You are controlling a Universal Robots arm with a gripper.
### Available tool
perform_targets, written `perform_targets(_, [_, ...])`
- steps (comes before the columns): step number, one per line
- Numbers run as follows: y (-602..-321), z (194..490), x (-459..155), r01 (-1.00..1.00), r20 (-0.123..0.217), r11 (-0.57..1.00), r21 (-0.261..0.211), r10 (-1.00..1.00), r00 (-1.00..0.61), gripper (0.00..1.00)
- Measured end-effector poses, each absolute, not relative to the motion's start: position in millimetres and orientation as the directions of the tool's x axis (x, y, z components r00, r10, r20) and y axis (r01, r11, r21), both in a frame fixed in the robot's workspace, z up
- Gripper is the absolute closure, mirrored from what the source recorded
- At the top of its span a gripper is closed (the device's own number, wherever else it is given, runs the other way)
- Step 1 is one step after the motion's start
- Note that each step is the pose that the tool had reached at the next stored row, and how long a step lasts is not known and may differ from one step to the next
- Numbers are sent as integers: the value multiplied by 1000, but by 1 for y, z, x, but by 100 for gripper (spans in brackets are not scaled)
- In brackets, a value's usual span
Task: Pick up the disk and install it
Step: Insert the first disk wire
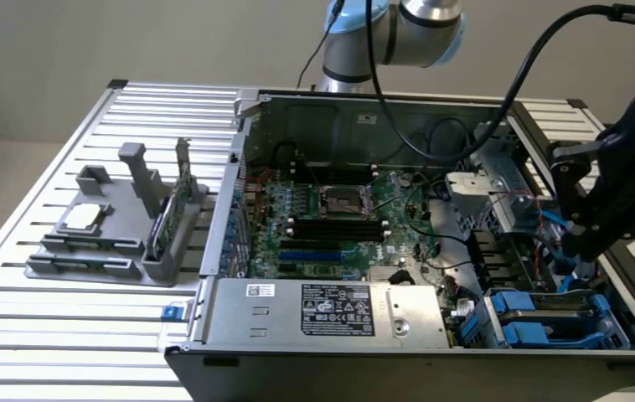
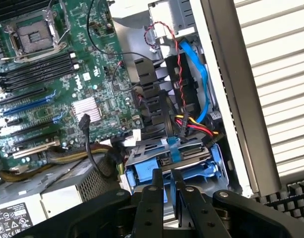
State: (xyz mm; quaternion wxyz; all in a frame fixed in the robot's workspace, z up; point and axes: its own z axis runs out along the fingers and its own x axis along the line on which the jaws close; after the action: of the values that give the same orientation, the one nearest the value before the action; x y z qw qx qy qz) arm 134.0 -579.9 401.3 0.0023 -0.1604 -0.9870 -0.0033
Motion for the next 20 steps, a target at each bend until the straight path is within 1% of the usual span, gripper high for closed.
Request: perform_targets(20, [-575, 401, 157, 429, 0, 903, -8, 429, -903, 79])
